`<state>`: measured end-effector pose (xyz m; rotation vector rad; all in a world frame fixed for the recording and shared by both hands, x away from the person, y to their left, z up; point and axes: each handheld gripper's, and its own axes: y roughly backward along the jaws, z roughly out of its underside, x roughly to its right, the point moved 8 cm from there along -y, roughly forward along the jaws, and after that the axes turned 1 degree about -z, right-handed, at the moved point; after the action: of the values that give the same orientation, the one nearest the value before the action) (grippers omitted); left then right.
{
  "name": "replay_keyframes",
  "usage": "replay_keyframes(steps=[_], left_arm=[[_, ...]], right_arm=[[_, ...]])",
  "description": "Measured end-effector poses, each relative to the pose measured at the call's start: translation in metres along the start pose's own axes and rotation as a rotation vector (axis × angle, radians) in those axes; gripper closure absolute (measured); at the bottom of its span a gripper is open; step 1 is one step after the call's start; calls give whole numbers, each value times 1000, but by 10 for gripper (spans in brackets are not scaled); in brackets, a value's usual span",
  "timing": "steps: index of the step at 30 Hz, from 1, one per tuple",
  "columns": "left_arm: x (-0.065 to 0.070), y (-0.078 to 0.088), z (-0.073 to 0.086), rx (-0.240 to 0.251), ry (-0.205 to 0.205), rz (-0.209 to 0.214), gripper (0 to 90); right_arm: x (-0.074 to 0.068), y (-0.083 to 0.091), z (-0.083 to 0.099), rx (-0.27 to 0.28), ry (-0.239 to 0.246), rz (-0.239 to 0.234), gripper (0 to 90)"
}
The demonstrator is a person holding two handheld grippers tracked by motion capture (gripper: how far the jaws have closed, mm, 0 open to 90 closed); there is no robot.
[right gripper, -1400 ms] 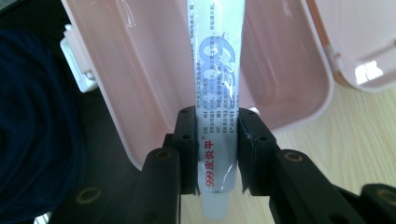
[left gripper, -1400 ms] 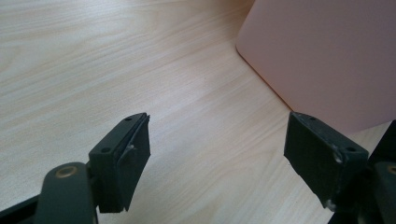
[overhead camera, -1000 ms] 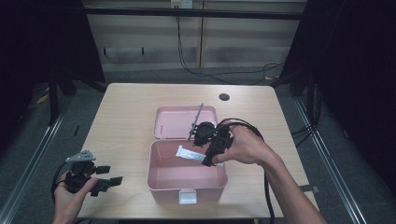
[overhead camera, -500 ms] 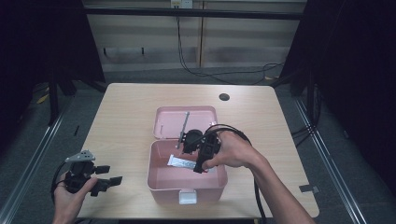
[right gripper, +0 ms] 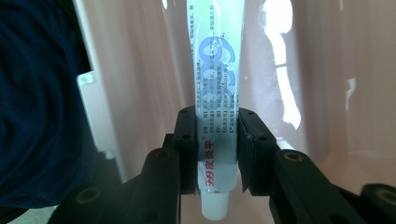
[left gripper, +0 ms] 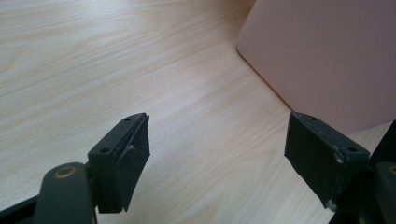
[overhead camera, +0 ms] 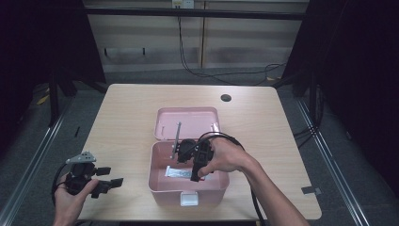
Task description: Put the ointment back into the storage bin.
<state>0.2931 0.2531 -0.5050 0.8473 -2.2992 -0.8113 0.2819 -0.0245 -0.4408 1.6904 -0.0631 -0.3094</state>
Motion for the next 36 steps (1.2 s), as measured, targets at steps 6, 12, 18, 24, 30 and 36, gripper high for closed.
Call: replay_keyframes(steps=[6, 12, 18, 24, 30, 36], left_arm=[[0, 0, 0, 0, 1, -2, 221], [0, 0, 0, -2, 0, 1, 221], [0, 0, 0, -1, 0, 2, 221], [0, 0, 0, -1, -1, 1, 221], [0, 0, 0, -2, -2, 2, 221], [0, 0, 0, -2, -2, 2, 221]], right_arm=[[0, -15, 0, -26, 9, -14, 720], [0, -27, -3, -43, 35, -33, 720], [-2, -35, -4, -55, 62, -49, 720], [0, -41, -5, -52, 61, -52, 720], [0, -47, -5, -60, 61, -70, 720], [1, -57, -5, -66, 51, -97, 720]])
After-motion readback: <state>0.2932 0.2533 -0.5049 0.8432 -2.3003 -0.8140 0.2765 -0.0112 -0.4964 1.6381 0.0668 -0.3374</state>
